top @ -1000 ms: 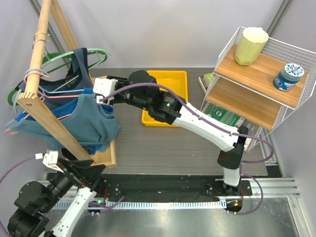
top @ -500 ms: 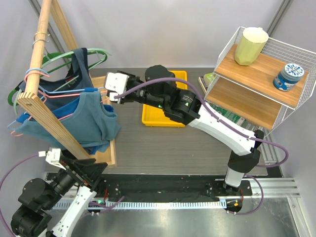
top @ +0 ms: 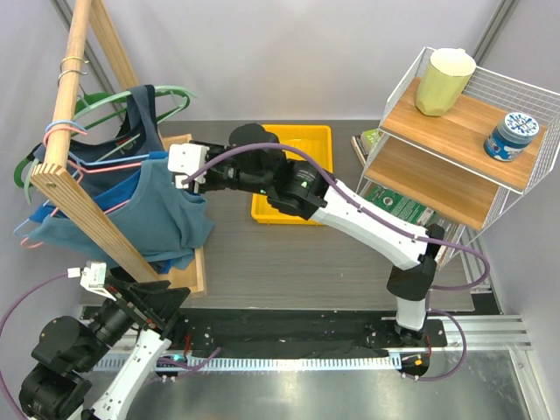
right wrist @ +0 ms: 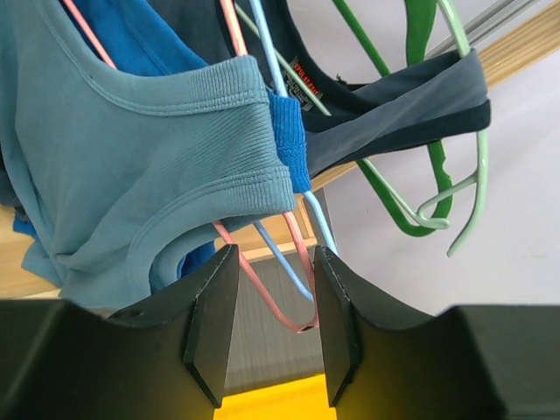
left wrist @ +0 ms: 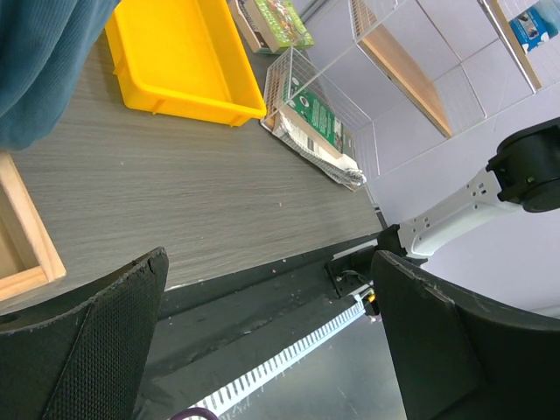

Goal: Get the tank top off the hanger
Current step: Pick up the hanger from the clothesline.

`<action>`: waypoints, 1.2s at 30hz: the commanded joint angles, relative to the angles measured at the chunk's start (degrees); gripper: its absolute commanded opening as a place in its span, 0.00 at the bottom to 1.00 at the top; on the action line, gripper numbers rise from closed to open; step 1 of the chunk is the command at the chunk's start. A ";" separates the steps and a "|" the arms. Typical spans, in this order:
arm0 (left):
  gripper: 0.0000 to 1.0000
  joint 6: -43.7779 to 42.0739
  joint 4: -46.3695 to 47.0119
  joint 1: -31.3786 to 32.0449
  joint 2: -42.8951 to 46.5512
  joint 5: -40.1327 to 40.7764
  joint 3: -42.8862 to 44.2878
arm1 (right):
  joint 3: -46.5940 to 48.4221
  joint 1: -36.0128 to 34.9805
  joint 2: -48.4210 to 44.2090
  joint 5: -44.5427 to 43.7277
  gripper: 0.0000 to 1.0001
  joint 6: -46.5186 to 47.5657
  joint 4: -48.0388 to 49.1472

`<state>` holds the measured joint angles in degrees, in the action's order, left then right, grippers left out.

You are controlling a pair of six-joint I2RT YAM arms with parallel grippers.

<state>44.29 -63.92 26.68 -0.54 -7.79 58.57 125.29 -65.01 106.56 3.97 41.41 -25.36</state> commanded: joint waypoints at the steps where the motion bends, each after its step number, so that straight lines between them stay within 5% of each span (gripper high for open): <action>1: 0.98 -0.44 1.61 0.22 2.64 -1.08 0.76 | 3.99 0.15 1.54 -1.94 0.45 2.62 0.93; 20: 0.98 -0.35 1.69 0.22 2.91 -1.17 0.94 | 6.10 0.33 4.09 -2.91 0.41 5.35 -0.21; 30: 0.95 0.80 4.77 0.31 0.80 -4.25 1.99 | 5.49 0.15 3.48 -2.56 0.18 4.56 0.31; 36: 0.95 1.76 4.68 0.22 1.76 -3.81 1.46 | 4.00 -0.20 3.56 -3.70 0.14 6.31 1.81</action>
<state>45.15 -61.91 26.74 -0.54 -10.63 59.24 128.97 -64.82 110.93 1.85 46.76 -25.85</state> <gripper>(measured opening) 0.946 0.154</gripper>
